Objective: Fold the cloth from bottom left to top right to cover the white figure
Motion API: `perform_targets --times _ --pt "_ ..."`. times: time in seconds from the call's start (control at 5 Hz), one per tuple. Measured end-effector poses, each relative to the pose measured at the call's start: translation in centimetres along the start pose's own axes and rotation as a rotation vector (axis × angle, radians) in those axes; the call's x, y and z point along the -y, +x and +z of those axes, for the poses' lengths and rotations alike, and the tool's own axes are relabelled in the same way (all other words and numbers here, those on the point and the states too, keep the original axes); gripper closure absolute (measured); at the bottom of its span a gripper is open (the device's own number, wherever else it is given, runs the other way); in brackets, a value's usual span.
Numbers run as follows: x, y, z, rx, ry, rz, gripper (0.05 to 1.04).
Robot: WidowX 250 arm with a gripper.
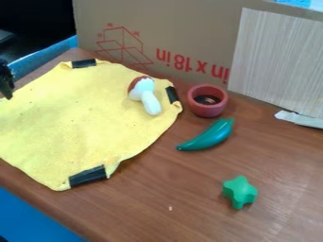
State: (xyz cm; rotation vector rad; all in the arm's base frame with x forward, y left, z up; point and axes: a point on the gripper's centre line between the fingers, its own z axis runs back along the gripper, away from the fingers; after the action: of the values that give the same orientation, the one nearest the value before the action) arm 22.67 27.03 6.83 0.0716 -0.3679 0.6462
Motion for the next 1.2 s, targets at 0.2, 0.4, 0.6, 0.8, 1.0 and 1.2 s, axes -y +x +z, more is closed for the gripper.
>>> perform_targets --times 0.2,0.4,0.6,0.8,1.0,1.2 --pt "-1.1 -0.8 -0.2 0.001 0.020 -0.011 0.083" --pt "-1.6 -1.1 -0.5 0.014 0.043 -0.022 0.083" --pt "-2.1 -1.8 -1.3 0.012 0.079 -0.027 0.083" --pt "-2.2 -1.8 -1.6 0.027 0.083 -0.028 0.083" --pt "-2.3 -2.5 -2.8 0.029 0.095 -0.035 0.083" --pt "-2.7 -2.8 -3.8 0.036 0.115 -0.020 0.133"
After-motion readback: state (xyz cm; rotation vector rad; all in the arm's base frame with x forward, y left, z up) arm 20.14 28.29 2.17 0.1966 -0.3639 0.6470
